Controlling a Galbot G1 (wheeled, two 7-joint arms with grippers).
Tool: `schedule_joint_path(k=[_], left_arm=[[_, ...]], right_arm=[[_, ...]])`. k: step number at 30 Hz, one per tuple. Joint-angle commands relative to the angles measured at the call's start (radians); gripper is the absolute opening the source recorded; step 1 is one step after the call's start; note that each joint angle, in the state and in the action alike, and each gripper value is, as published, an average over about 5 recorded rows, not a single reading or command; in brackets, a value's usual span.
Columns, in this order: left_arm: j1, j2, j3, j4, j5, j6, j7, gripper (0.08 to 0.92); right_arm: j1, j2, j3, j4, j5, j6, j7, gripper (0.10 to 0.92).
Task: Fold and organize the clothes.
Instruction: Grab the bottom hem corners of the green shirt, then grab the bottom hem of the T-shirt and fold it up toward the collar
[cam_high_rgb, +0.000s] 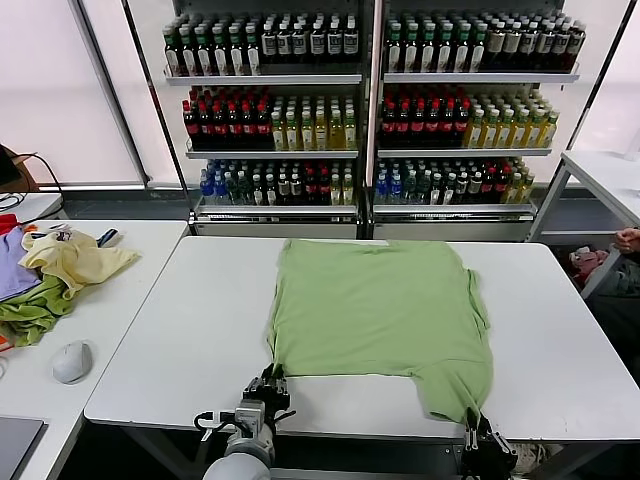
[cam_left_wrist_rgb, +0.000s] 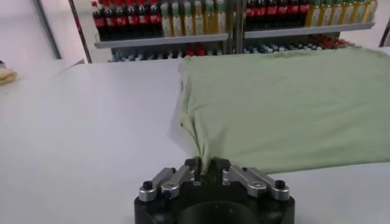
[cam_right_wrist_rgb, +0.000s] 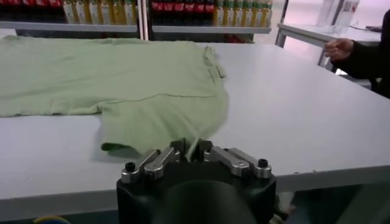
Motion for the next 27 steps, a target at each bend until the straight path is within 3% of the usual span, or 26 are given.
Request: schedule_joint_path(k=[1, 4, 15, 27], left_arm=[[0.004, 0.014, -0.007, -0.018, -0.078, -0.010, 0.008, 0.139], [0.011, 0.021, -0.015, -0.054, -0.080, -0.044, 0.019, 0.095], [-0.027, 0.077, -0.073, -0.162, -0.137, -0.125, 0.063, 0.089], [-0.252, 0.085, -0.008, 0.046, -0.154, -0.117, 0.068, 0.089]], right_arm=[[-0.001, -0.003, 0.002, 0.007, 0.016, 0.018, -0.021, 0.126], [0.003, -0.013, 0.014, 0.024, 0.016, 0.064, -0.039, 0.126], [0.150, -0.098, 0.088, 0.060, 0.089, 0.112, -0.039, 0.126], [0.496, -0.194, 0.041, -0.153, 0.126, 0.053, -0.010, 0.126]])
